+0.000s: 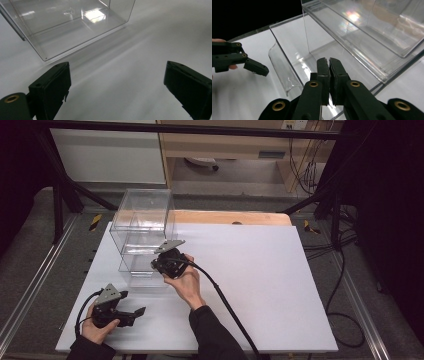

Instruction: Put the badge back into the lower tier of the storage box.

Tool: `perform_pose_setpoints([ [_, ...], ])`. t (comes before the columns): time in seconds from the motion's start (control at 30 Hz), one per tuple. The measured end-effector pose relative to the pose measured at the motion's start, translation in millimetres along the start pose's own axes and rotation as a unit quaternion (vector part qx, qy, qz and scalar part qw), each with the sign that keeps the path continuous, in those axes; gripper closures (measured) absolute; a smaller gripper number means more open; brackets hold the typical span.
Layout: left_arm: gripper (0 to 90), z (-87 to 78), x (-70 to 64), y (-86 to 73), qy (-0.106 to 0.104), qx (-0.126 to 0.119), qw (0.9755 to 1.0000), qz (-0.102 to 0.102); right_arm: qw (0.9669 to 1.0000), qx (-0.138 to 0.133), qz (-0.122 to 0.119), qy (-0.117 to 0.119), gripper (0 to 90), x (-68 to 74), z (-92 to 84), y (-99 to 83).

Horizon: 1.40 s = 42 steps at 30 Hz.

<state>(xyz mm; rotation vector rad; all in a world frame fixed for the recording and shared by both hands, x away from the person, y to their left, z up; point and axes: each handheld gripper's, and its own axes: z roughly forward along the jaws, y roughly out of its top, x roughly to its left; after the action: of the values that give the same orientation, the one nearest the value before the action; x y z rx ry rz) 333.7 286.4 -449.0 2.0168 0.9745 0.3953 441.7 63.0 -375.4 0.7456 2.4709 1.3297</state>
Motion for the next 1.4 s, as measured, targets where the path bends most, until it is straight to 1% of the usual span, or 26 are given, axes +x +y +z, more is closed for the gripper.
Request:
perform_pose_setpoints([
  [0.13,6.7,0.1,-0.1,0.1,0.000,0.000,1.0000,0.000,1.0000,0.007,0.001,0.003,87.0,-1.0,4.0,-4.2],
  [0.2,6.7,0.2,-0.1,0.0,0.000,0.000,1.0000,0.000,0.9999,0.010,0.006,0.004,87.0,-0.8,5.3,-6.2],
  [0.3,6.7,0.2,0.0,0.0,0.000,0.000,1.0000,0.000,0.9999,0.015,0.005,0.004,86.9,-0.9,7.2,-7.1],
  [0.47,6.7,0.2,0.0,0.0,-0.001,0.000,1.0000,0.001,0.9999,0.015,0.006,0.003,87.4,-0.6,8.5,-7.2],
  [0.53,6.7,0.2,0.0,0.0,0.000,0.000,1.0000,0.000,0.9999,0.014,0.003,-0.002,85.3,-0.3,8.2,-7.1],
  [0.6,6.7,0.1,0.0,0.0,0.000,0.000,1.0000,0.000,1.0000,0.007,0.006,-0.001,83.7,-0.3,6.4,-6.2],
  [0.8,6.7,0.2,0.0,0.0,0.000,0.000,1.0000,0.001,0.9999,-0.012,0.005,-0.002,77.8,-0.2,-9.4,-0.2],
  [1.0,6.7,0.4,0.0,0.0,0.000,0.001,1.0000,0.001,0.9996,-0.027,0.004,-0.006,66.0,-1.9,-31.6,1.8],
  [1.07,6.7,0.4,0.1,0.0,0.000,0.001,1.0000,0.001,0.9994,-0.031,0.011,-0.006,61.6,-4.0,-39.0,0.0],
  [1.4,6.7,0.4,0.3,-0.1,0.001,0.002,1.0000,0.001,0.9987,-0.031,0.039,-0.014,36.3,-20.8,-77.9,-16.1],
])
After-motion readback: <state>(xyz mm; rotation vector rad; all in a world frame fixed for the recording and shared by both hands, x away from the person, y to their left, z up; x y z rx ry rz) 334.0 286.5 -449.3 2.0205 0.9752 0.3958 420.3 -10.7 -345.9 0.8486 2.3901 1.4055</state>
